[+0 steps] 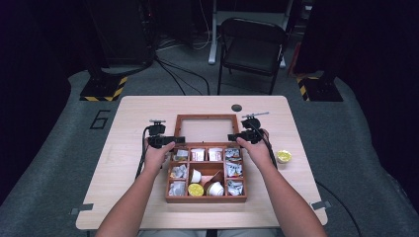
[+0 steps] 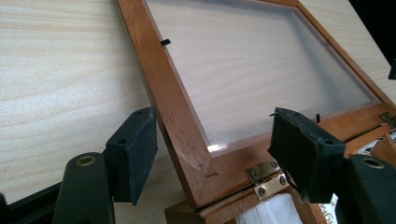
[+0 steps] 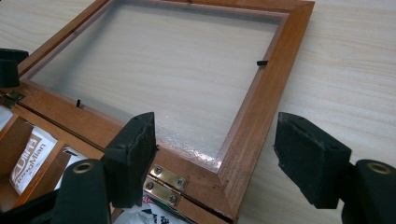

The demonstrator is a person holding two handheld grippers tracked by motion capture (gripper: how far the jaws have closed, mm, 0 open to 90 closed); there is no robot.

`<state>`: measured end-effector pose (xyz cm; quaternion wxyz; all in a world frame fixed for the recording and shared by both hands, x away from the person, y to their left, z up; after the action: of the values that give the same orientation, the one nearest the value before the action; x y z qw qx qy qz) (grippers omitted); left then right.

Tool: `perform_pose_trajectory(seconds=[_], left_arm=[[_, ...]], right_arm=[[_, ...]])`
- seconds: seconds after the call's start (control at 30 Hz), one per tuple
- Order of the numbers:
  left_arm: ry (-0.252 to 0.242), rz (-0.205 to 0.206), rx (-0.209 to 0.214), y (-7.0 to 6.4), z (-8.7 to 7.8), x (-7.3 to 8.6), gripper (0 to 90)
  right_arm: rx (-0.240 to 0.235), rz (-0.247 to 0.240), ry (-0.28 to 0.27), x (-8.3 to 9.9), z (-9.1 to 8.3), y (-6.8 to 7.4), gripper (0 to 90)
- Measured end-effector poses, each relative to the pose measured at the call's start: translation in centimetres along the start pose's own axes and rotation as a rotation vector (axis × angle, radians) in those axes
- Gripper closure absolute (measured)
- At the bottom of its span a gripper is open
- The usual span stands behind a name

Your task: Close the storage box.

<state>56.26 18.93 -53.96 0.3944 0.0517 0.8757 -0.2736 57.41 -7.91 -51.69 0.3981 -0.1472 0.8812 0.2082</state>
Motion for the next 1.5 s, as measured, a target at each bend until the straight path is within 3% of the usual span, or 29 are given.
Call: perform_pose_trajectory(seconds=[0.13, 0.23, 0.33, 0.67, 1.2, 1.3, 1.5], left_arm=[[0.008, -0.010, 0.000, 0.0, 0.3, 0.2, 31.9], [0.021, 0.007, -0.002, 0.1, 0.4, 0.4, 31.1], [0.019, -0.016, 0.003, 0.0, 0.6, 0.4, 30.3], [0.026, -0.029, 0.015, 0.2, 0.8, 0.5, 28.4], [0.034, -0.057, 0.026, 0.6, 1.1, 0.5, 21.4], [0.041, -0.043, 0.029, 0.7, 1.1, 0.6, 20.7], [0.038, -0.068, 0.039, 0.7, 1.3, 0.6, 18.9]], right_arm=[[0.001, 0.009, 0.021, 0.3, 0.2, -0.1, 29.3], [-0.005, 0.021, 0.032, 0.6, 0.4, -0.1, 28.9], [-0.005, 0.029, 0.041, 0.9, 0.7, 0.0, 28.7], [-0.001, 0.035, 0.071, 1.5, 1.4, -0.1, 26.1], [-0.036, 0.083, 0.072, 1.6, 2.0, -0.4, 21.1], [-0.045, 0.087, 0.071, 1.6, 2.2, -0.5, 19.6], [-0.056, 0.108, 0.076, 1.7, 2.3, -0.5, 18.6]])
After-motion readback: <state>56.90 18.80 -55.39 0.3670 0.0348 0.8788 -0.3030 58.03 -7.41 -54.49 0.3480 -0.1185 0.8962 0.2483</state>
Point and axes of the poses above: each handheld gripper's, and its own axes: z roughly forward along the jaws, x roughly out of its underside, y roughly to its left, the point moved 8 cm from there along z, roughly forward along the jaws, and after that the axes turned 10 degrees about -y, right-handed, at the moved point
